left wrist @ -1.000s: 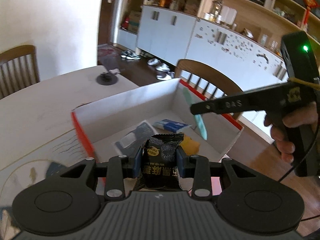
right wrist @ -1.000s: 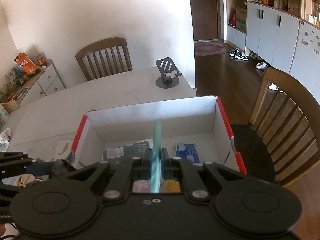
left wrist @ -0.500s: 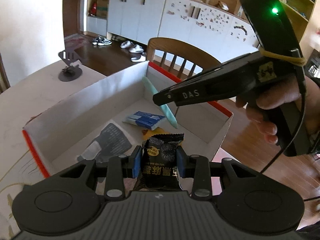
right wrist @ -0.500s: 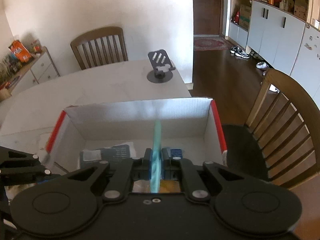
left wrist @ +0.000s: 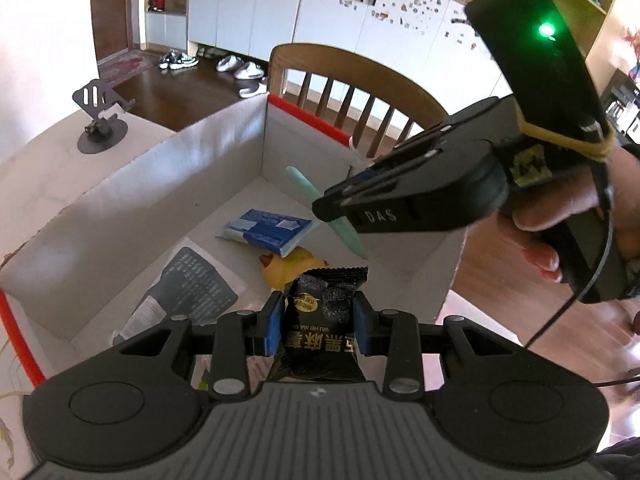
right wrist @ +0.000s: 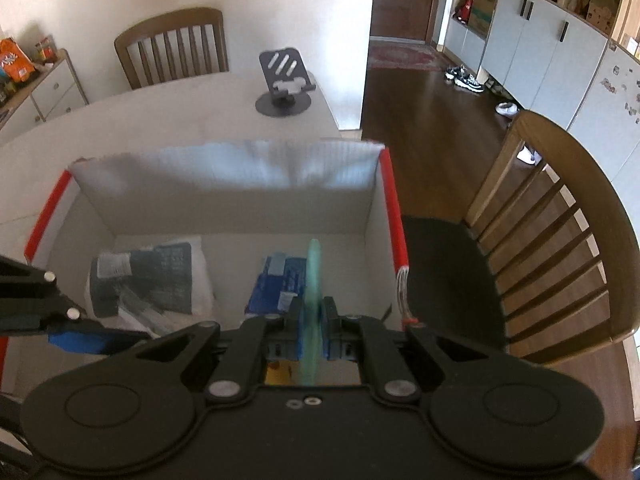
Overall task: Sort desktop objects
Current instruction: 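Lower both items into the box and open both tools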
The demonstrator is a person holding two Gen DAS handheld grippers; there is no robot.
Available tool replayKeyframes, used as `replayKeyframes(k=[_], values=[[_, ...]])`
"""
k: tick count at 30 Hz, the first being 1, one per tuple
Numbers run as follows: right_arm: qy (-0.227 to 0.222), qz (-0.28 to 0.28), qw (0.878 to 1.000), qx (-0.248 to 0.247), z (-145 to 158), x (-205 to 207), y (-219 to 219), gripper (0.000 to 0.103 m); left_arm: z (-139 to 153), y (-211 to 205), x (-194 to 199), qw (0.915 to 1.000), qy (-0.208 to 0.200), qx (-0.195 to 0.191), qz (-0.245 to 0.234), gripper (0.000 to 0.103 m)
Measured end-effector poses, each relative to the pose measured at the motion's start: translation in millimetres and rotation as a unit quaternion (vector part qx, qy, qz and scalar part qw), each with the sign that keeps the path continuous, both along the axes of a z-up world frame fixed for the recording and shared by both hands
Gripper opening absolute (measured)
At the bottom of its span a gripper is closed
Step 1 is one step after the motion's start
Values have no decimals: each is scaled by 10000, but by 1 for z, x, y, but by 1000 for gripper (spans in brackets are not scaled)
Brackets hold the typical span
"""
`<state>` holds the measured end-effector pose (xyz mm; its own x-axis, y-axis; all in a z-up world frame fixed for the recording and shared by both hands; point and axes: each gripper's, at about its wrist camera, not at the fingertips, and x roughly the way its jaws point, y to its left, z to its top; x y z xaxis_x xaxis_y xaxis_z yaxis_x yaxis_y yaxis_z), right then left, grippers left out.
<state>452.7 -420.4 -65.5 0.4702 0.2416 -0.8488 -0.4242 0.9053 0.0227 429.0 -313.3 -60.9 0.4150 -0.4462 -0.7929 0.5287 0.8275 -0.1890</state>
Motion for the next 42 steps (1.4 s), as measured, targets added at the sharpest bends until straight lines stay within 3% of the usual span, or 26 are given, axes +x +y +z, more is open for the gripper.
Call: replayKeyframes(k=[19,24,31,42], values=[[248,0,9995,-171,-27,-4,2,6,-29,-7,12,9986,520,70,-76,36],[186,47,9997,-123,-24,-7,3,17,-28,-4,12,9988,493,54,-21,40],[137,19,9999,23,-17,-10,1,26,-15,7,9,9988,376,-253,202,59],[7,51,9995,299,1,-21,1,40,9,17,-15,9978,126,-487,423,61]])
